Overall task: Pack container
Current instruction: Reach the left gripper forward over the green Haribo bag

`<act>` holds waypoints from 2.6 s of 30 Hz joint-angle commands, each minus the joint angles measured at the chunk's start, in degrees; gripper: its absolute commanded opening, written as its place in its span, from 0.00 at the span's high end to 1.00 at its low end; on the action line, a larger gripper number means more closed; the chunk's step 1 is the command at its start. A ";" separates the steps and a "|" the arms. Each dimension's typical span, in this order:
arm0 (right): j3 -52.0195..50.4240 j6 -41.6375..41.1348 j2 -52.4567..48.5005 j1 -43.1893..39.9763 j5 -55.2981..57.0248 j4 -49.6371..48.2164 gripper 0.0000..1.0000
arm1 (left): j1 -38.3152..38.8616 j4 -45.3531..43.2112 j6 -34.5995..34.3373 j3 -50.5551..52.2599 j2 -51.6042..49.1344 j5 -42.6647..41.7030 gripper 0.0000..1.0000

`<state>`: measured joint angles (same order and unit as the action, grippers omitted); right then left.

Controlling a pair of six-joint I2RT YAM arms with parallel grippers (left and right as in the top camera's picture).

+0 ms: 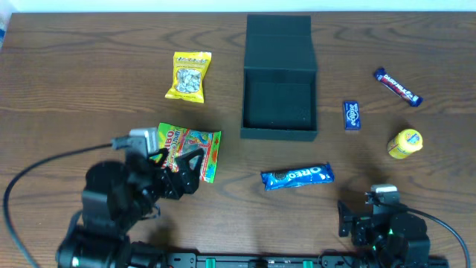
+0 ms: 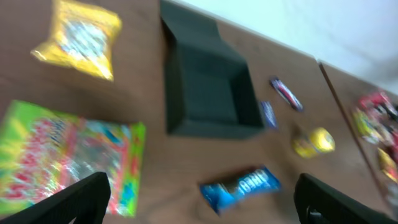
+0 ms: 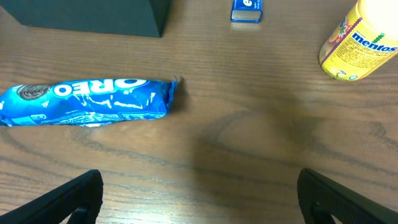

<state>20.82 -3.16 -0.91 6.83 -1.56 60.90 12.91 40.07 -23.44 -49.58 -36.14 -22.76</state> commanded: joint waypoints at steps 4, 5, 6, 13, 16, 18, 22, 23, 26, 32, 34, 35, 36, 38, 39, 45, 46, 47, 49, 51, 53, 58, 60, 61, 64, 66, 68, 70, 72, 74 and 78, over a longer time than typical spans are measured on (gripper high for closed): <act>-0.42 0.68 0.52 -0.55 -0.22 0.37 0.01 | 1.86 2.97 0.15 -8.70 -9.14 -7.39 0.05; -0.42 0.66 0.52 -0.55 -0.20 0.37 0.01 | 2.40 3.98 1.36 -9.73 -10.29 -7.52 0.05; -0.42 0.68 0.52 -0.55 -0.20 0.37 0.01 | 3.02 4.87 2.60 -10.62 -11.39 -7.54 0.05; -0.42 0.66 0.52 -0.55 -0.20 0.37 0.01 | 6.80 9.86 14.67 -15.54 -17.79 -7.28 0.05; -0.42 0.66 0.52 -0.55 -0.20 0.37 0.01 | 7.28 9.81 14.25 -15.58 -19.76 -7.32 0.05; -0.42 0.66 0.52 -0.55 -0.20 0.37 0.01 | 7.37 9.62 13.00 -15.61 -21.20 -7.21 0.05; -0.42 0.66 0.52 -0.55 -0.20 0.37 0.01 | 7.37 9.97 -1.88 -15.67 -23.47 -2.03 0.05; -0.42 0.68 0.52 -0.55 -0.20 0.37 0.01 | 7.37 10.64 -7.48 -15.85 -24.00 0.70 0.05; -0.42 0.68 0.52 -0.55 -0.20 0.37 0.01 | 7.37 14.60 -23.41 -17.40 -25.59 10.80 0.02; -0.42 0.66 0.52 -0.55 -0.20 0.37 0.01 | 7.48 18.16 -33.05 -22.51 -30.91 18.99 0.04; -0.42 0.68 0.52 -0.55 -0.20 0.37 0.01 | 7.56 16.81 -31.12 -22.60 -32.06 16.57 0.05; -0.42 0.66 0.52 -0.55 -0.22 0.37 0.01 | 7.74 16.52 -28.55 -22.60 -32.59 15.13 0.05; -0.42 0.68 0.52 -0.55 -0.20 0.37 0.01 | 7.76 16.55 -24.76 -22.60 -32.98 15.23 0.04; -0.42 0.68 0.52 -0.55 -0.20 0.37 0.01 | 7.76 16.52 -16.37 -22.60 -33.53 15.74 0.05; -0.42 0.66 0.52 -0.55 -0.20 0.37 0.01 | 7.76 15.78 -16.00 -22.60 -33.77 15.45 0.05; -0.42 0.66 0.52 -0.55 -0.22 0.37 0.01 | 7.72 14.25 -25.38 -22.60 -35.17 12.33 0.05; -0.42 0.68 0.52 -0.55 -0.22 0.37 0.01 | 7.63 14.62 -27.45 -22.60 -35.54 12.76 0.04; -0.42 0.68 0.52 -0.55 -0.20 0.37 0.01 | 7.48 15.54 -31.08 -22.60 -36.06 13.35 0.05; -0.42 0.68 0.52 -0.55 -0.22 0.37 0.01 | 7.15 17.64 -38.84 -22.60 -37.35 14.88 0.04; -0.42 0.68 0.52 -0.55 -0.22 0.37 0.01 | 6.78 18.69 -44.41 -22.60 -38.95 15.85 0.04; -0.42 0.66 0.52 -0.55 -0.20 0.37 0.01 | 6.49 18.38 -46.69 -22.60 -41.13 15.80 0.04; -0.42 0.68 0.52 -0.55 -0.20 0.37 0.01 | 4.98 18.40 -48.96 -22.60 -47.65 15.82 0.04; -0.42 0.66 0.52 -0.55 -0.20 0.37 0.01 | 3.76 18.47 -48.98 -22.58 -50.40 15.63 0.04; -0.42 0.66 0.52 -0.55 -0.22 0.37 0.01 | 2.51 18.62 -49.00 -22.58 -52.19 15.15 0.04; -0.42 0.68 0.52 -0.55 -0.22 0.37 0.01 | 0.15 18.71 -48.94 -22.58 -55.15 13.42 0.04; -0.42 0.68 0.52 -0.55 -0.22 0.37 0.01 | -1.09 18.91 -48.48 -22.58 -57.24 12.57 0.05; -0.42 0.68 0.52 -0.55 -0.20 0.37 0.01 | -1.31 18.78 -46.69 -22.51 -58.60 12.90 0.05; -0.42 0.68 0.52 -0.55 -0.20 0.37 0.01 | -1.31 18.58 -44.81 -22.32 -59.74 14.51 0.05; -0.42 0.66 0.52 -0.55 -0.22 0.37 0.01 | -1.31 18.25 -44.81 -21.49 -59.87 16.09 0.05; -0.42 0.68 0.52 -0.55 -0.20 0.37 0.01 | -1.40 16.44 -44.92 -19.74 -59.74 16.09 0.05; -0.42 0.68 0.52 -0.55 -0.22 0.37 0.01 | -1.42 11.72 -44.89 -15.61 -59.74 14.71 0.05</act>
<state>20.80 -3.16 -0.84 6.83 -1.56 60.88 11.68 52.88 -68.97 -67.99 -95.70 -8.43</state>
